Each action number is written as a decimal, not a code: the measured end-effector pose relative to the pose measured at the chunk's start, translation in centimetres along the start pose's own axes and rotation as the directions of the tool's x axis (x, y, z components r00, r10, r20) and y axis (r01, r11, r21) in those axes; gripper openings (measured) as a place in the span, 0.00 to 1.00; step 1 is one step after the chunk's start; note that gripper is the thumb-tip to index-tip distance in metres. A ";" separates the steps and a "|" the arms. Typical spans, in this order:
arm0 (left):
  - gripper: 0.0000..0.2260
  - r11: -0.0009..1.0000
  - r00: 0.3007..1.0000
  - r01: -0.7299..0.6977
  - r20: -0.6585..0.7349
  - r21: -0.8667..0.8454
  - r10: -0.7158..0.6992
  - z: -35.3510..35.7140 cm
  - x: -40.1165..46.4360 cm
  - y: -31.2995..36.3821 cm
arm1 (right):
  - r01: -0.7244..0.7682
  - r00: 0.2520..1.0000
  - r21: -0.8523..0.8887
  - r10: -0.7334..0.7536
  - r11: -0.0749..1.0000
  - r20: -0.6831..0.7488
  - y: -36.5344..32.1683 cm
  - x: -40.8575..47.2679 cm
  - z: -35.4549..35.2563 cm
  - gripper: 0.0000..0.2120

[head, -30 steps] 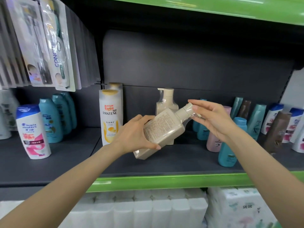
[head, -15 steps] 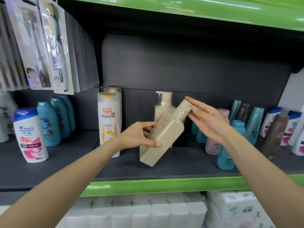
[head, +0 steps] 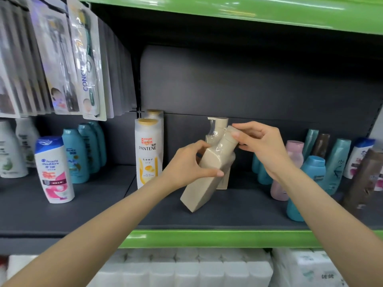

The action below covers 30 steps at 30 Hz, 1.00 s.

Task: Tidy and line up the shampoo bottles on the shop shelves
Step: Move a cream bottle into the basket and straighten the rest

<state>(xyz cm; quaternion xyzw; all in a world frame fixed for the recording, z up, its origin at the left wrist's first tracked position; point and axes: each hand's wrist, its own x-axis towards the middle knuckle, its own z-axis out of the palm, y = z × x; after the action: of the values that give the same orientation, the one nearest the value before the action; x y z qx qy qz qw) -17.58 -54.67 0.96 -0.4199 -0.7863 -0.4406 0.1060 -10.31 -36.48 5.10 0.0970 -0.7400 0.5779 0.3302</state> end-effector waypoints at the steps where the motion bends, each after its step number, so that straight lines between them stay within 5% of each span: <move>1: 0.26 1.000 0.999 -0.007 -0.035 0.005 0.007 0.0 0.0 0.0 | 0.009 1.000 -0.015 -0.009 1.000 -0.001 -0.1 0.1 0.2 0.06; 7: 0.21 0.995 0.999 0.026 -0.041 -0.093 -0.030 -0.9 -0.2 -0.2 | -0.073 0.986 0.118 0.054 0.990 0.157 0.2 0.1 0.1 0.17; 17: 0.18 0.892 0.971 0.178 0.221 -0.415 -0.090 0.2 1.3 0.6 | 0.047 0.999 0.015 -0.048 0.999 0.003 -0.7 -0.2 -0.2 0.11; 21: 0.19 0.916 0.948 0.200 0.306 -0.348 -0.091 0.4 2.0 1.0 | 0.047 0.998 -0.079 -0.050 0.996 -0.047 -0.9 -0.1 -0.9 0.10; 24: 0.18 0.967 0.976 0.094 0.216 -0.237 -0.042 -0.1 3.3 1.1 | 0.040 0.992 -0.157 -0.059 0.987 -0.116 -0.8 0.2 -1.6 0.10; 30: 0.14 0.992 0.979 -0.078 -0.183 0.098 0.095 -1.8 6.2 0.9 | -0.032 0.955 -0.311 -0.062 0.950 -0.289 -0.3 2.3 -2.9 0.09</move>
<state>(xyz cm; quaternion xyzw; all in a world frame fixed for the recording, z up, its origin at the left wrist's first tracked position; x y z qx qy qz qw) -21.16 -52.30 5.89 -0.4052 -0.7730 -0.4370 0.2173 -10.83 -33.39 7.03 -0.0382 -0.7637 0.4590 0.4524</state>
